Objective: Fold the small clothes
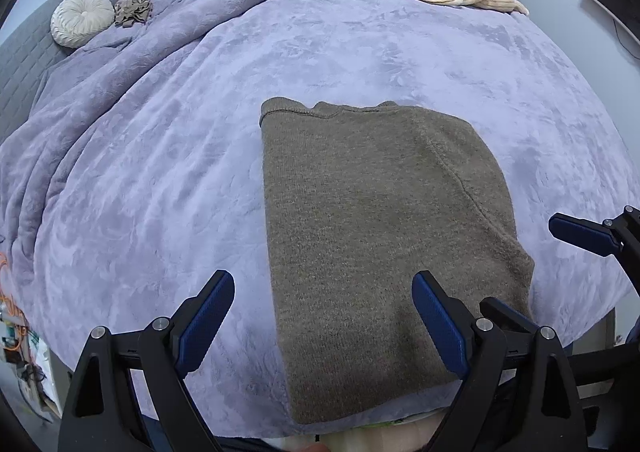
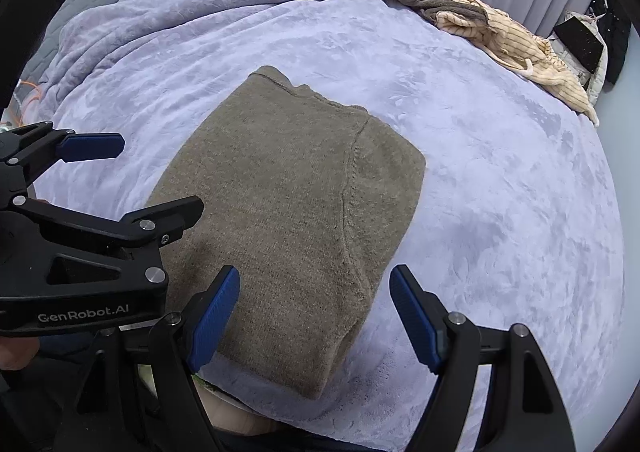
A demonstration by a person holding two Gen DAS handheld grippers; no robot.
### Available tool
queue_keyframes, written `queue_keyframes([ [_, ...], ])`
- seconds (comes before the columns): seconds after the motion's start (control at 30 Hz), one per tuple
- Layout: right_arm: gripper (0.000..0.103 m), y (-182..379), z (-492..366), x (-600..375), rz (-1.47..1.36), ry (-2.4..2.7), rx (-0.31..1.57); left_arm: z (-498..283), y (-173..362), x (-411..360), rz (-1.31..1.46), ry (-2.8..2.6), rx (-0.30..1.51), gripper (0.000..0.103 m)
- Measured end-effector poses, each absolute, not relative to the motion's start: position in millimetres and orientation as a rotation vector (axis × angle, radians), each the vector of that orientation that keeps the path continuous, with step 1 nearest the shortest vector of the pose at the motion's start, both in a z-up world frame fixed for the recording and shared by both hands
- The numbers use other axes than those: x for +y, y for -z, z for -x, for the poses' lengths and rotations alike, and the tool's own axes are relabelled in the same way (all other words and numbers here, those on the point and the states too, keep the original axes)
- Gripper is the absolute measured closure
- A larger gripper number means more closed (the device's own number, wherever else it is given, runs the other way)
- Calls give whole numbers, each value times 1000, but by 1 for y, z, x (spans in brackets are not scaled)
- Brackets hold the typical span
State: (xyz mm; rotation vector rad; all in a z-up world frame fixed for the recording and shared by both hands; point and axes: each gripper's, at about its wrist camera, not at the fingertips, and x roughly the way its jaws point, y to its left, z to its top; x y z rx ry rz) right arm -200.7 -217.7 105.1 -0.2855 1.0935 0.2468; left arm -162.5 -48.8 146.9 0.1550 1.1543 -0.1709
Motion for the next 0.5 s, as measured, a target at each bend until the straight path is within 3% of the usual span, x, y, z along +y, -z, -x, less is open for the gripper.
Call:
queue_keyframes([
  [0.5,23,-101,188,-215,297,-246,1126,151,-141,-44,-129,169,1184,12],
])
